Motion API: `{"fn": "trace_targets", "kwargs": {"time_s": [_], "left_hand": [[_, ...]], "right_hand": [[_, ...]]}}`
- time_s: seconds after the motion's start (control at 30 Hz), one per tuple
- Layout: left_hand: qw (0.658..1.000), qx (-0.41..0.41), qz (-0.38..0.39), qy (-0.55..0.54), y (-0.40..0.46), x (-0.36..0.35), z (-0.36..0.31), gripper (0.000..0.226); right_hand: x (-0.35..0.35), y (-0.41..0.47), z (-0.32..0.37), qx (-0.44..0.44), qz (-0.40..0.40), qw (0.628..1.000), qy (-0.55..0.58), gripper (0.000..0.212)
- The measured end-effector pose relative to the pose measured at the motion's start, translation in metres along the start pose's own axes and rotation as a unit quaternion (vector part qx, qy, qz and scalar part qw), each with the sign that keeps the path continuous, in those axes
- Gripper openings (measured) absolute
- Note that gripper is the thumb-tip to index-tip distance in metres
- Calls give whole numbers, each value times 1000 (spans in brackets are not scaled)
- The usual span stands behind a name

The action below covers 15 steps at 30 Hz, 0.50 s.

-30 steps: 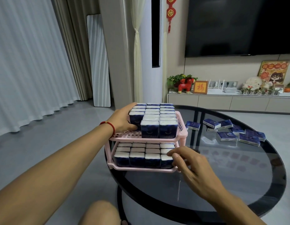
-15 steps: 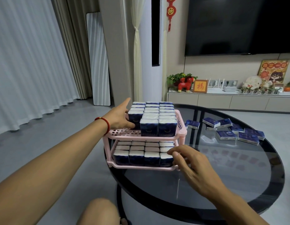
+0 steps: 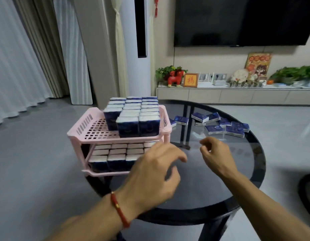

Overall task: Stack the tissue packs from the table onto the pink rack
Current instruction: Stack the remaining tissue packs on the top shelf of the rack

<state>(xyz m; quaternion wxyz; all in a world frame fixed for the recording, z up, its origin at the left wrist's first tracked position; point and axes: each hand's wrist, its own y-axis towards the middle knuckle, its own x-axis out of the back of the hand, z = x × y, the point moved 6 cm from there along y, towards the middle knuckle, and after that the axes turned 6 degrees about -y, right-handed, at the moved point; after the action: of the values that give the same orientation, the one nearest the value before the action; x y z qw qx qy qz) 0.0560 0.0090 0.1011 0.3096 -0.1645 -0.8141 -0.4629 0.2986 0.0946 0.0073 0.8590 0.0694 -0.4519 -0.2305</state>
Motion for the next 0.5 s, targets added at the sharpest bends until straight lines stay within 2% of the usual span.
{"fn": "trace_targets", "kwargs": {"time_s": [0.1, 0.2, 0.3, 0.4, 0.5], "left_hand": [[986, 47, 156, -28, 2, -101, 29, 37], [974, 77, 214, -14, 21, -161, 61, 41], [976, 112, 185, 21, 30, -191, 87, 41], [979, 117, 150, 71, 28, -201, 92, 42], [985, 103, 121, 70, 27, -201, 91, 38]], "right_hand": [[-15, 14, -49, -65, 42, 994, -82, 40], [-27, 32, -77, -97, 72, 987, -101, 60], [-31, 63, -90, -125, 57, 987, -83, 73], [-45, 96, -96, -99, 61, 978, -172, 76], [-60, 112, -99, -73, 79, 965, -238, 69]]}}
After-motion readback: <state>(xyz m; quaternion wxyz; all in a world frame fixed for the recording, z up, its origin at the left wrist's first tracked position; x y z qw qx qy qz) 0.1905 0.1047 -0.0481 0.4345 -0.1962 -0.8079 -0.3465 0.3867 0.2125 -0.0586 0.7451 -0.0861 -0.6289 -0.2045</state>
